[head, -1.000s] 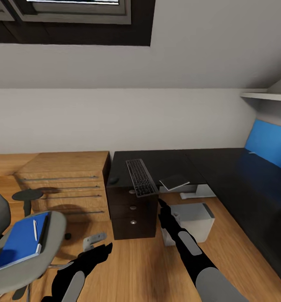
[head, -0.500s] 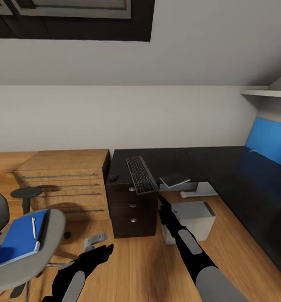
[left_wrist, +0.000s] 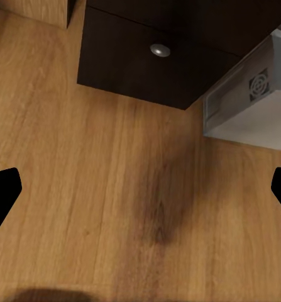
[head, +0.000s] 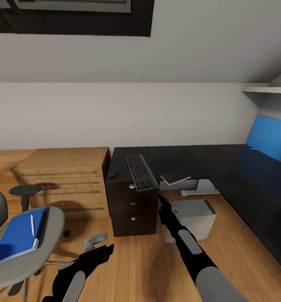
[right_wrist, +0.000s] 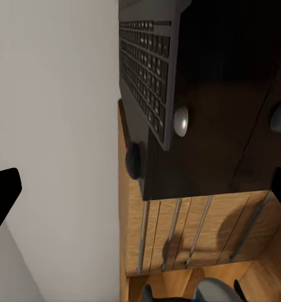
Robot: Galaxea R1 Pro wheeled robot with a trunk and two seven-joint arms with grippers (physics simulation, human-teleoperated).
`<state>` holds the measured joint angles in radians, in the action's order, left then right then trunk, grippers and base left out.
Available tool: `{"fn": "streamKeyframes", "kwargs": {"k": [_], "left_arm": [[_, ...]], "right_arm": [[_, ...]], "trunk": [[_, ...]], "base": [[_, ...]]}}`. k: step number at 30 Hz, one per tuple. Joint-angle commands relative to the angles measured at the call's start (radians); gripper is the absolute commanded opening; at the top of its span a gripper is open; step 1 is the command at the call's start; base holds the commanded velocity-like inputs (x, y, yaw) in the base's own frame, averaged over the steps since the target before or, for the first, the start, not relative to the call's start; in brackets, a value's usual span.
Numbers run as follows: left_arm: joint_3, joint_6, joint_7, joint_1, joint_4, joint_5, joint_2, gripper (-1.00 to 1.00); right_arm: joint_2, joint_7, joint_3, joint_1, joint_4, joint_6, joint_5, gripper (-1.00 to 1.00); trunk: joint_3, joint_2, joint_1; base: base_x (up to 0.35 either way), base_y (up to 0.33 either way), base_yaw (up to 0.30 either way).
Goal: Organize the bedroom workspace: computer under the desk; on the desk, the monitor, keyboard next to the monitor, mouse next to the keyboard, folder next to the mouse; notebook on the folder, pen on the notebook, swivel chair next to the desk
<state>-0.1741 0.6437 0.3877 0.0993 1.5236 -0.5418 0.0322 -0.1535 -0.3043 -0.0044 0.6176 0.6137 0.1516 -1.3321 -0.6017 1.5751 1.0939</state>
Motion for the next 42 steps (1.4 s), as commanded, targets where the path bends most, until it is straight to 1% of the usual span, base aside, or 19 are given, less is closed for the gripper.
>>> {"fn": "streamKeyframes", "kwargs": {"k": [1,25,32,42], "left_arm": [[-0.001,0.002,0.010,0.001,0.001,-0.010,0.000,1.00],[-0.001,0.002,0.010,0.001,0.001,-0.009,0.000,1.00],[-0.001,0.002,0.010,0.001,-0.007,-0.010,-0.007,1.00],[-0.001,0.003,0.009,0.001,-0.008,-0.010,-0.009,1.00]], "right_arm": [[0.000,-0.002,-0.001,0.001,0.000,0.005,-0.010,1.00],[0.000,-0.002,-0.004,0.001,0.000,0.005,-0.012,1.00],[0.000,-0.004,-0.002,0.001,0.001,0.005,-0.013,1.00],[0.000,0.000,0.000,0.001,0.001,0.005,-0.012,1.00]], "trunk": [[-0.004,0.008,0.004],[-0.079,0.176,0.096],[-0.079,0.176,0.096],[-0.079,0.176,0.096]], "base": [[0.000,0.000,0.000],[0.000,0.000,0.000],[0.035,0.000,0.000],[0.231,0.000,0.000]]}}
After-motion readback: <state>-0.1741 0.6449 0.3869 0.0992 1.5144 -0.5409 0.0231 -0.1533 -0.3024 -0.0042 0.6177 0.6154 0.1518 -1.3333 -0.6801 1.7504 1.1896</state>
